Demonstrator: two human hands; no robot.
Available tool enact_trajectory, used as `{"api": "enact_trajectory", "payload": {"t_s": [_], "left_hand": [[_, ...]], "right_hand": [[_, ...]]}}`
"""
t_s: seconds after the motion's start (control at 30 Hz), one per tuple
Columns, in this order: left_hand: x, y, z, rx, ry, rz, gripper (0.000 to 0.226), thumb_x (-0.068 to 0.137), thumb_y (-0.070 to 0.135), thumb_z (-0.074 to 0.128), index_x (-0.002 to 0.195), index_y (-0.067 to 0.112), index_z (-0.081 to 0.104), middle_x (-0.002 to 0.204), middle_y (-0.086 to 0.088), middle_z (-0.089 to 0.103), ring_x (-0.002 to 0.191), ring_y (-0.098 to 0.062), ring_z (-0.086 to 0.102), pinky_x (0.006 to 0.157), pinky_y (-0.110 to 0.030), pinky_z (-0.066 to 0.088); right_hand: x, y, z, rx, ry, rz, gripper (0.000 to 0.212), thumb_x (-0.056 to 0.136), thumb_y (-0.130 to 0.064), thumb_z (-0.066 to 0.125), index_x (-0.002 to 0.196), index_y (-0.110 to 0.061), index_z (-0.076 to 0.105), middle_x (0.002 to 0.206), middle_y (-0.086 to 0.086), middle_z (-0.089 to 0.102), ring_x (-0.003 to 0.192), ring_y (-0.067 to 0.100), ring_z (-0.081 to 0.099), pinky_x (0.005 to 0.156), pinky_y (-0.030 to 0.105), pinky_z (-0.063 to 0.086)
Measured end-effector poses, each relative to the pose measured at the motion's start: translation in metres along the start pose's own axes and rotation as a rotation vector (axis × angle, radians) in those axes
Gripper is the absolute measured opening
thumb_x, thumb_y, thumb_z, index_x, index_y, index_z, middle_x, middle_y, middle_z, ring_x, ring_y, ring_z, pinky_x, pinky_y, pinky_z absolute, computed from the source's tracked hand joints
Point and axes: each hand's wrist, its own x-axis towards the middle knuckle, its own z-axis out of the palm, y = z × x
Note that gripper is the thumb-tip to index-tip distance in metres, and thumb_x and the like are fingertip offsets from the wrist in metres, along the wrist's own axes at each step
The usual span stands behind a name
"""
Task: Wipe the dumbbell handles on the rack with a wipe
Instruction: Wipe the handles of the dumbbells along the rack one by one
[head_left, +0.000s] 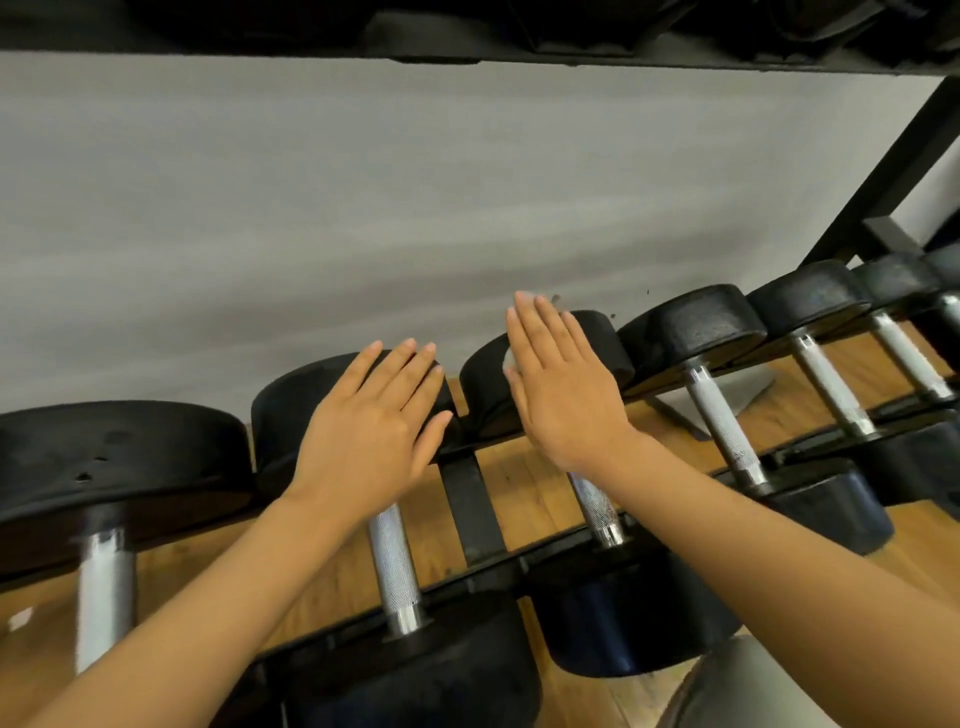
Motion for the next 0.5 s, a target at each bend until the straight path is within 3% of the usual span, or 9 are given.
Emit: {"api": "enact_trajectory", "payload": {"t_s": [0.1, 0.2, 0.33, 0.4, 0.5], "left_hand": [[0.000, 0.002, 0.001, -0.021, 0.015, -0.019, 0.054, 0.100, 0.039, 0.035, 0.130, 0.003, 0.063, 0.135, -0.015, 0.061, 0.132, -0.030, 0.052, 0.116, -0.043, 0.024], [0.001, 0.003, 0.001, -0.029, 0.007, -0.024, 0.055, 0.099, 0.039, 0.035, 0.128, 0.003, 0.064, 0.133, -0.016, 0.062, 0.131, -0.030, 0.053, 0.116, -0.042, 0.024], [0.000, 0.002, -0.002, -0.043, 0.000, -0.026, 0.056, 0.098, 0.040, 0.033, 0.127, 0.003, 0.064, 0.133, -0.016, 0.062, 0.130, -0.029, 0.053, 0.115, -0.041, 0.023], [-0.004, 0.001, -0.002, -0.070, 0.022, -0.036, 0.056, 0.098, 0.040, 0.035, 0.130, 0.003, 0.062, 0.135, -0.016, 0.060, 0.132, -0.029, 0.052, 0.115, -0.041, 0.025], [-0.012, -0.005, -0.001, -0.110, 0.065, -0.057, 0.055, 0.099, 0.040, 0.037, 0.135, 0.003, 0.057, 0.141, -0.015, 0.055, 0.135, -0.028, 0.048, 0.114, -0.044, 0.032]], "right_hand": [[-0.033, 0.003, -0.002, -0.050, -0.013, -0.076, 0.055, 0.102, -0.026, 0.025, 0.150, 0.001, 0.027, 0.158, 0.019, 0.021, 0.148, 0.030, 0.018, 0.120, 0.044, 0.020], [-0.021, -0.002, -0.005, -0.081, -0.032, -0.033, 0.058, 0.103, -0.033, 0.020, 0.148, 0.003, 0.029, 0.156, 0.021, 0.025, 0.146, 0.032, 0.022, 0.119, 0.045, 0.024], [0.027, -0.026, -0.005, -0.185, -0.150, 0.004, 0.058, 0.106, -0.034, 0.009, 0.152, 0.001, 0.002, 0.161, 0.019, 0.000, 0.150, 0.031, -0.003, 0.122, 0.042, -0.001], [0.031, -0.029, -0.003, -0.251, -0.187, -0.085, 0.057, 0.106, -0.032, 0.008, 0.152, 0.000, -0.002, 0.162, 0.018, -0.003, 0.150, 0.031, -0.006, 0.120, 0.041, -0.009], [0.004, -0.016, 0.000, -0.285, -0.135, -0.312, 0.055, 0.102, -0.025, 0.010, 0.152, -0.002, 0.014, 0.160, 0.016, 0.015, 0.149, 0.030, 0.009, 0.121, 0.044, -0.003]]}}
